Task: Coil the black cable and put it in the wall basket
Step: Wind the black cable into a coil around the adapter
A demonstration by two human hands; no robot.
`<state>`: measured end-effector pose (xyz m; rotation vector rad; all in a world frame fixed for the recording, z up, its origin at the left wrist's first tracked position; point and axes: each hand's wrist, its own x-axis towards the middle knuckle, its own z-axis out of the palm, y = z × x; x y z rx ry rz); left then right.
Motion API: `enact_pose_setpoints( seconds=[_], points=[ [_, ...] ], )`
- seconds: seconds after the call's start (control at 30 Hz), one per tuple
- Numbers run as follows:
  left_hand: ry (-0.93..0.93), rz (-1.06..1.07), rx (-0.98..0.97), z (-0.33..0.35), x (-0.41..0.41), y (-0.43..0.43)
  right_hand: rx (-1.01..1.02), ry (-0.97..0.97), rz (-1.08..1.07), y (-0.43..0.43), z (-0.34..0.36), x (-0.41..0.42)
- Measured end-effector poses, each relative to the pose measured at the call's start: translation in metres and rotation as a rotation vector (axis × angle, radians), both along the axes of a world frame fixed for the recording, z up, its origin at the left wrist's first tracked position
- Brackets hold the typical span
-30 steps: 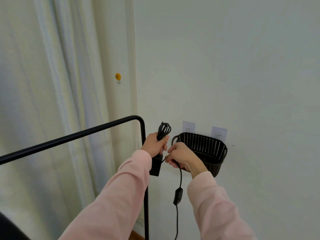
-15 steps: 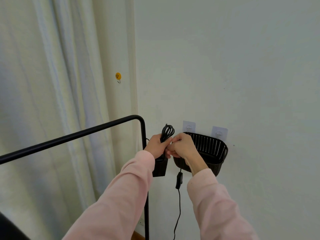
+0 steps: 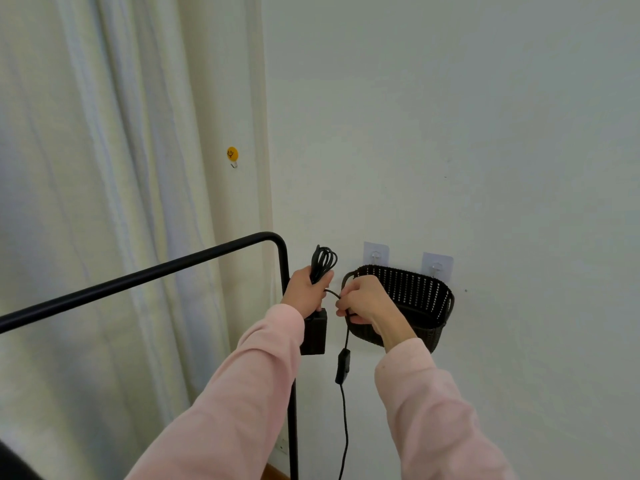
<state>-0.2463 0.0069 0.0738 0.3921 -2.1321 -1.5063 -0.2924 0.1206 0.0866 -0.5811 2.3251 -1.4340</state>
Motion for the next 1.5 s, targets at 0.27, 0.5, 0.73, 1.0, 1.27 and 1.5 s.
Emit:
enact_pose_setpoints(
  seconds=[0.27, 0.5, 0.73, 1.0, 1.27, 1.5],
  points=[
    [0.055, 0.013, 0.130, 0.001, -0.002, -0.005, 0.117, 0.006, 0.019, 0.004, -0.013, -0.002],
    [0.032, -0.044, 0.055, 0.000, 0.003, -0.001, -0.294, 0.002, -0.079, 0.009, 0.000, 0.000],
    [0.021, -0.142, 0.021, 0.005, 0.006, 0.007, -0.564, -0.139, -0.096, 0.001, 0.017, 0.005],
    [0.041, -0.168, -0.066, 0.009, 0.011, 0.006, -0.733, -0.261, -0.029, -0.002, 0.024, 0.007],
    [-0.008, -0.233, -0.037, 0.006, 0.012, -0.001, -0.747, -0.310, -0.002, -0.001, 0.021, 0.002],
    [-0.038, -0.207, -0.036, 0.007, 0.012, -0.005, -0.755, -0.283, 0.009, -0.003, 0.022, 0.005]
  ],
)
